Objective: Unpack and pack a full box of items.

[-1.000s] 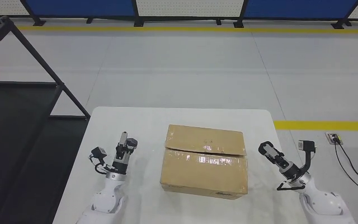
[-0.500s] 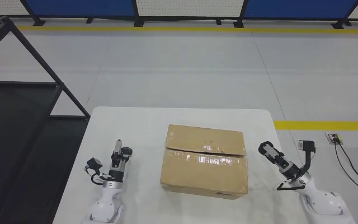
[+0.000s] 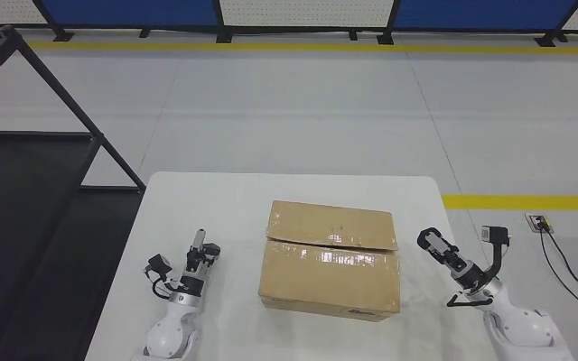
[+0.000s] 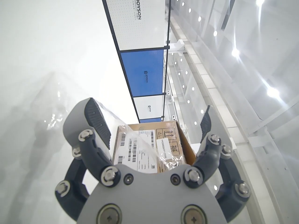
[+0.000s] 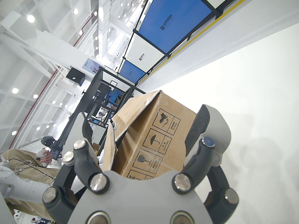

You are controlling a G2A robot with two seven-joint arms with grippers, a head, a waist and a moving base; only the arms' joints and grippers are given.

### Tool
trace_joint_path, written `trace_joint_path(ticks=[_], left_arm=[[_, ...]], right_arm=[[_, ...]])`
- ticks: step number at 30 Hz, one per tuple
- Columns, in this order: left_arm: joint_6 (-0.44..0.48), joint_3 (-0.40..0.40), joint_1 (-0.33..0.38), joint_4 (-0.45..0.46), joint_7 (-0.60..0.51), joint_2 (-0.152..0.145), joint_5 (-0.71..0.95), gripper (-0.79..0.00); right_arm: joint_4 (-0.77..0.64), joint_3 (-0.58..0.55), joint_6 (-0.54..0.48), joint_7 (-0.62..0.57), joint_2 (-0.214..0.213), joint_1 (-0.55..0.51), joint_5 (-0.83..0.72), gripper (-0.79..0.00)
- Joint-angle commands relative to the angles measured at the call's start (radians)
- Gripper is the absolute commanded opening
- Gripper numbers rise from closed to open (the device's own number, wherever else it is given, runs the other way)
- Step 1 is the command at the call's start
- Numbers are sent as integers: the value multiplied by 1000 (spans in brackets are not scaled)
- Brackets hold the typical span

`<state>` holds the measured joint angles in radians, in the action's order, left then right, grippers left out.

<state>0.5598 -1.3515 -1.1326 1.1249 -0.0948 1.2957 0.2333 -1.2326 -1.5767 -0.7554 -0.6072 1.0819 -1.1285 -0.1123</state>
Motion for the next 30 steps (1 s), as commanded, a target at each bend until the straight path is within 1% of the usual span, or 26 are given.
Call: trace_joint_path(ticks=[1,5,6,9,11,16,18,20,23,30], left_arm=[[9,5,1,5,-39,0,-10,0],[81,17,-18,21,-80,0,-34,0],[87,17,-22,16,-85,0,-41,0],[53,18,-19,12,-98,1,-28,0],[24,17,-5,3,-114,1,-20,0],[-39,15,45,-32,-183,2,23,0],[-53,10,69,-54,-194,3,36,0],[-56,4,89,-76,-184,4,45,0],[-33,-9,101,-91,-149,5,48,0],[20,-60,76,-83,-78,2,57,0]], right_arm=[[0,0,0,0,0,0,0,0],[0,0,0,0,0,0,0,0],[0,0,0,0,0,0,0,0],[0,0,0,0,0,0,0,0],[0,0,0,0,0,0,0,0],[0,0,0,0,0,0,0,0],[0,0,0,0,0,0,0,0],[0,0,0,0,0,0,0,0],[0,0,0,0,0,0,0,0],[0,0,0,0,0,0,0,0]])
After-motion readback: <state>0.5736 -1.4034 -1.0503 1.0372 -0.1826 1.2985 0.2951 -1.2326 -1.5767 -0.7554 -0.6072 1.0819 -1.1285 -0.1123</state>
